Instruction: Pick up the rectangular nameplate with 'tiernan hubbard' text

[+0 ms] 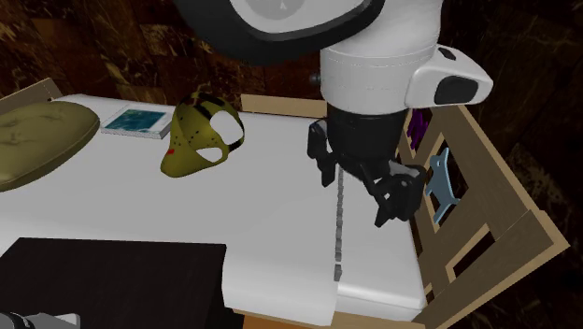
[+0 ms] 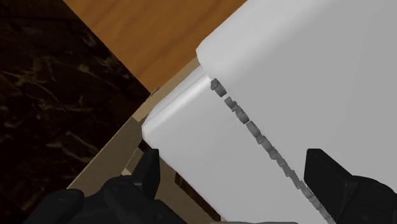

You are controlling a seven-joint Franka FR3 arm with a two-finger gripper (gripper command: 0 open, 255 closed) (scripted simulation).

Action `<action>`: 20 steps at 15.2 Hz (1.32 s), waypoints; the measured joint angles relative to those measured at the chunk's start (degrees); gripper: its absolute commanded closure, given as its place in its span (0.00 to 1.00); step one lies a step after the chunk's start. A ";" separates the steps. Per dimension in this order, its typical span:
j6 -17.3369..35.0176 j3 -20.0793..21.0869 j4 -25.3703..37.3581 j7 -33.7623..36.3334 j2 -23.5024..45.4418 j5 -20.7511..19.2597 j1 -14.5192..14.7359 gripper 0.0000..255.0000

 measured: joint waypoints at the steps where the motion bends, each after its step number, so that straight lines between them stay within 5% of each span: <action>1: 0.49 0.54 1.64 -0.39 2.20 -0.31 0.49 0.00; 20: 10.30 6.19 23.77 -10.28 36.59 -11.08 10.42 0.00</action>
